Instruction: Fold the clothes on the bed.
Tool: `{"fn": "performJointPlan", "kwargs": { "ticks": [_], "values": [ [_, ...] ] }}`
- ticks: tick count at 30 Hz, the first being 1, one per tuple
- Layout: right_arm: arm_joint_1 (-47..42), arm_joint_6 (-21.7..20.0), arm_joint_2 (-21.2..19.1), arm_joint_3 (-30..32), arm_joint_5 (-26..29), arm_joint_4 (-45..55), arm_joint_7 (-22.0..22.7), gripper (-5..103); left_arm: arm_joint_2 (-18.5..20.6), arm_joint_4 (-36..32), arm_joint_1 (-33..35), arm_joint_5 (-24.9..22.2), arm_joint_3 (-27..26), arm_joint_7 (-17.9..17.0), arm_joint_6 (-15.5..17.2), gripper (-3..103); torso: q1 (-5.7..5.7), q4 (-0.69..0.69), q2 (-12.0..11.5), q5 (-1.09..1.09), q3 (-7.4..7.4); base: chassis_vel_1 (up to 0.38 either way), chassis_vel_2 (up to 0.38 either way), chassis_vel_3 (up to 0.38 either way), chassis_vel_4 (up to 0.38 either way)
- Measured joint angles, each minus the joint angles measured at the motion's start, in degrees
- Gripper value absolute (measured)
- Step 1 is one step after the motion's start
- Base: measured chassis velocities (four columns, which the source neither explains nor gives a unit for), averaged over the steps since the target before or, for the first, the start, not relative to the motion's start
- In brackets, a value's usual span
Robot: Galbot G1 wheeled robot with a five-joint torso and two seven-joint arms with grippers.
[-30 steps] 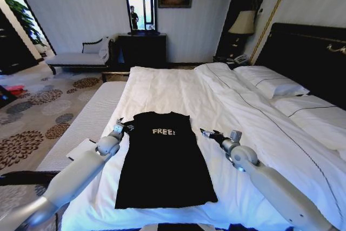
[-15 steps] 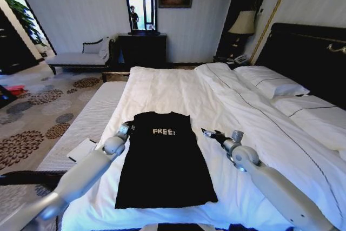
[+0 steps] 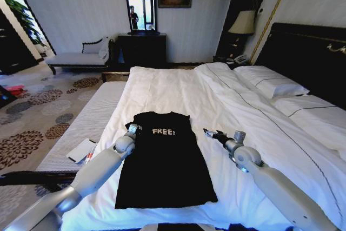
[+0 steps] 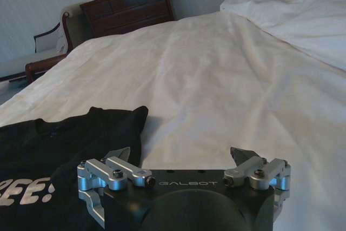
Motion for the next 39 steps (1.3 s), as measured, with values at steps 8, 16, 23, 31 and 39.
{"fn": "performJointPlan", "kwargs": {
  "ticks": [8,16,23,31,39],
  "values": [
    [0.8,0.1,0.0,-0.9,-0.7,-0.5,-0.3,100,5.2,-3.2,10.5,-4.1,-12.9,-0.7,-1.9,22,-0.01,0.08,0.0,-0.04,-0.01,0.000,0.000,0.000,0.000],
    [2.7,0.6,-1.0,-2.5,-1.9,-2.5,-1.0,100,1.9,1.7,9.2,-9.7,-14.9,-0.3,-4.6,54,-0.01,0.00,0.0,-0.02,0.00,0.000,0.000,0.000,0.000],
    [6.6,0.6,-2.2,-5.3,0.2,-4.7,-1.3,100,-3.3,12.1,1.1,-15.4,-12.2,3.6,-5.3,76,0.00,0.02,0.0,-0.01,0.00,0.000,0.000,0.000,0.000],
    [7.0,0.7,-2.3,-5.8,0.7,-5.9,-1.4,100,-9.1,22.5,-7.3,-21.5,-10.7,9.6,-6.9,101,0.00,0.01,0.0,-0.01,0.00,0.000,0.000,0.000,0.000],
    [7.1,0.7,-2.3,-5.9,0.9,-6.5,-1.3,100,-12.3,31.0,-13.4,-21.8,-8.8,13.8,-7.2,90,0.00,0.04,0.0,0.00,0.00,0.000,0.000,0.000,0.000]
  ]
}}
